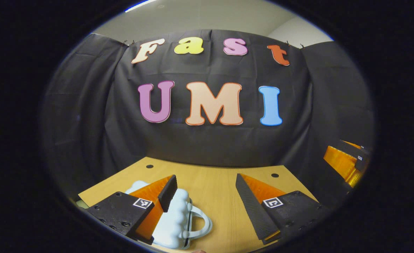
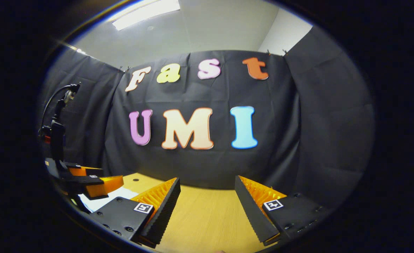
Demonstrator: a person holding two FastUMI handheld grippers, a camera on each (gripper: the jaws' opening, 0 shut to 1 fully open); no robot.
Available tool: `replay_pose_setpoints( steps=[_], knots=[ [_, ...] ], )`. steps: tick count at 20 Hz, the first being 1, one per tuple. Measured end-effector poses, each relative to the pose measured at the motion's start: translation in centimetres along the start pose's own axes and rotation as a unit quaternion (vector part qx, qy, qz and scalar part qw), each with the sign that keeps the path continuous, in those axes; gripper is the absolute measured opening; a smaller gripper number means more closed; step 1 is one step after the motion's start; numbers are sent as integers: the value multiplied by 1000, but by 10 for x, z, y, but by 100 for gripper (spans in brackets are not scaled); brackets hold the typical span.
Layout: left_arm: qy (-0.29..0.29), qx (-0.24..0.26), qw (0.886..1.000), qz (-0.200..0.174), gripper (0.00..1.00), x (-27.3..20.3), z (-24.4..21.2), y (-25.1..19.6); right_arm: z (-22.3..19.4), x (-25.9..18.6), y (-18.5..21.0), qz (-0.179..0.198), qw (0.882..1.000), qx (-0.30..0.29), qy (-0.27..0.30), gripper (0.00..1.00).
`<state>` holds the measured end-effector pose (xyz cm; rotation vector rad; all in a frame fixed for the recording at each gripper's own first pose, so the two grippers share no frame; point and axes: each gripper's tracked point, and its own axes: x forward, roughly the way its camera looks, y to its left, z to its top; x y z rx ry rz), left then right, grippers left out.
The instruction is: First open the suitcase, pack the skin care products into it, and then close the suitcase.
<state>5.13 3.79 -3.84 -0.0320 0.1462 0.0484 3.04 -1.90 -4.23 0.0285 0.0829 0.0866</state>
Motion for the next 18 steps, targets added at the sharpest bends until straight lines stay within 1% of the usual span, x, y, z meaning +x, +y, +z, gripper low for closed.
replay_pose_setpoints(
  steps=[2, 3, 4, 5, 6, 7, 11, 14, 18],
  knots=[
    [-22, 3, 1000, 3, 98, -5, 21, 11, 14, -1, 12, -3, 1000, 9, -16, 97],
    [-33, 6, 999, 5, 98, -6, 29, 17, 21, -1, 12, -7, 1000, 9, -26, 94],
    [-42, 9, 999, 8, 99, -9, 35, 24, 27, -2, 15, -12, 999, 7, -34, 97],
    [-46, 13, 999, 9, 98, -11, 40, 30, 32, -3, 20, -14, 999, 4, -43, 97],
    [-49, 15, 999, 8, 99, -14, 42, 34, 35, -4, 25, -16, 999, -1, -51, 97],
    [-51, 15, 999, 7, 97, -16, 44, 38, 38, -6, 30, -17, 998, -6, -56, 97],
    [-61, 10, 998, -1, 98, -20, 51, 49, 46, -11, 49, -12, 998, -14, -67, 98],
    [-58, 10, 998, -10, 97, -20, 50, 51, 45, -15, 55, -16, 998, -18, -65, 100],
    [-62, 13, 998, -20, 97, -17, 54, 49, 50, -19, 58, -23, 997, -29, -71, 100]
  ],
)
